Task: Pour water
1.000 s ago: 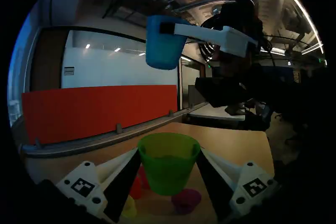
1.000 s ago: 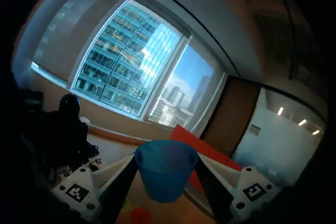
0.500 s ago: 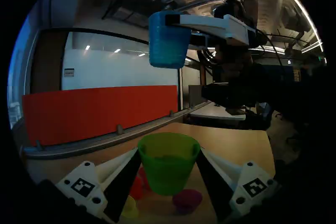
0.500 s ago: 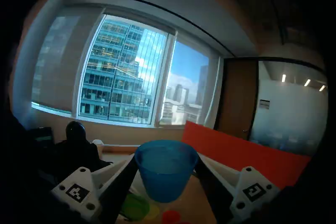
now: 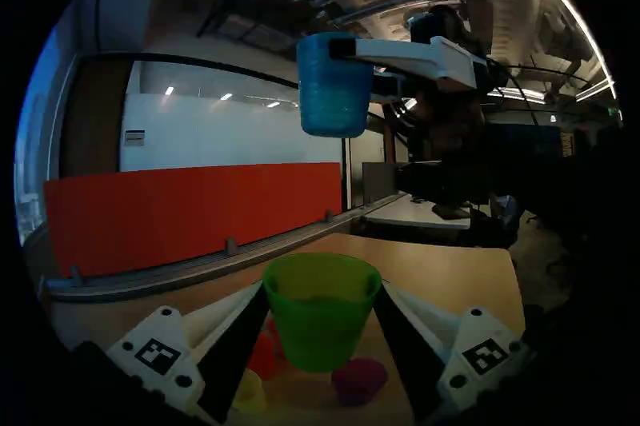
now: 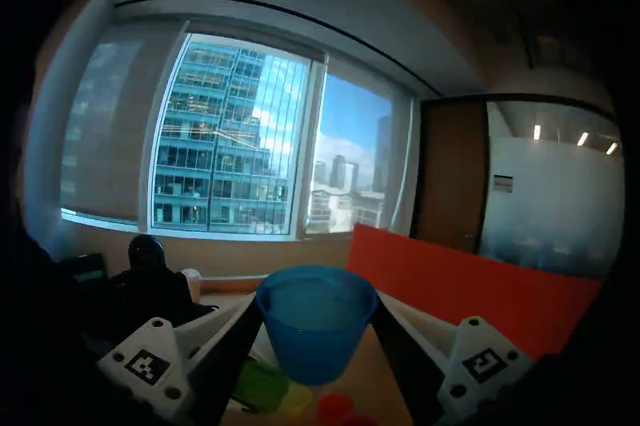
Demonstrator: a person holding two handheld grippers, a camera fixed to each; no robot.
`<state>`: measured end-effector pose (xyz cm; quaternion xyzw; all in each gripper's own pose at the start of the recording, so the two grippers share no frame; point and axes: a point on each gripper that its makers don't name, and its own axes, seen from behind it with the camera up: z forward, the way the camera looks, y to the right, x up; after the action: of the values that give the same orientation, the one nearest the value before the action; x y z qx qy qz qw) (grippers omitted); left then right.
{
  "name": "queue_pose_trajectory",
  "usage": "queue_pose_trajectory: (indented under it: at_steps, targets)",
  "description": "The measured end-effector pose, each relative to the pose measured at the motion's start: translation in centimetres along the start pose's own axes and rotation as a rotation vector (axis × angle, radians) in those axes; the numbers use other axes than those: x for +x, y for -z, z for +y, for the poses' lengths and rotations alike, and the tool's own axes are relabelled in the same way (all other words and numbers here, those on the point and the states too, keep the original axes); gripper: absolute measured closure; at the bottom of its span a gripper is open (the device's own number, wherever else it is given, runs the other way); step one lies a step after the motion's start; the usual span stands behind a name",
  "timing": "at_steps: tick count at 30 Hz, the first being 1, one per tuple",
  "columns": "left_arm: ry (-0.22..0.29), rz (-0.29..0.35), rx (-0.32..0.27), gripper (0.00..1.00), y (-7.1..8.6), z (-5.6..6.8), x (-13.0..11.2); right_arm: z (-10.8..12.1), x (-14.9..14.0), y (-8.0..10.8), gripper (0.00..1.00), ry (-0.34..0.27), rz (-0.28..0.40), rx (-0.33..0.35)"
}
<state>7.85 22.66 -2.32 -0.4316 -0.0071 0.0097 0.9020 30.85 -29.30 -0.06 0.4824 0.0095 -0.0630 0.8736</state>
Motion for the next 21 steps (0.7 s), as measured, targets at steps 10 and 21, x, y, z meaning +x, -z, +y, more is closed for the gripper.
queue_pose_trajectory:
  at_steps: [10, 21]
  targets:
    - [-0.006, -0.016, 0.017, 0.14, 0.6, -0.7, -0.6, 2.3, -1.3, 2.2, 0.09, -0.007, -0.017, -0.056]
    - [-0.006, -0.047, 0.049, 0.14, 1.7, -2.1, -1.6, 5.0, -4.1, 5.4, 0.09, -0.002, -0.044, -0.131]
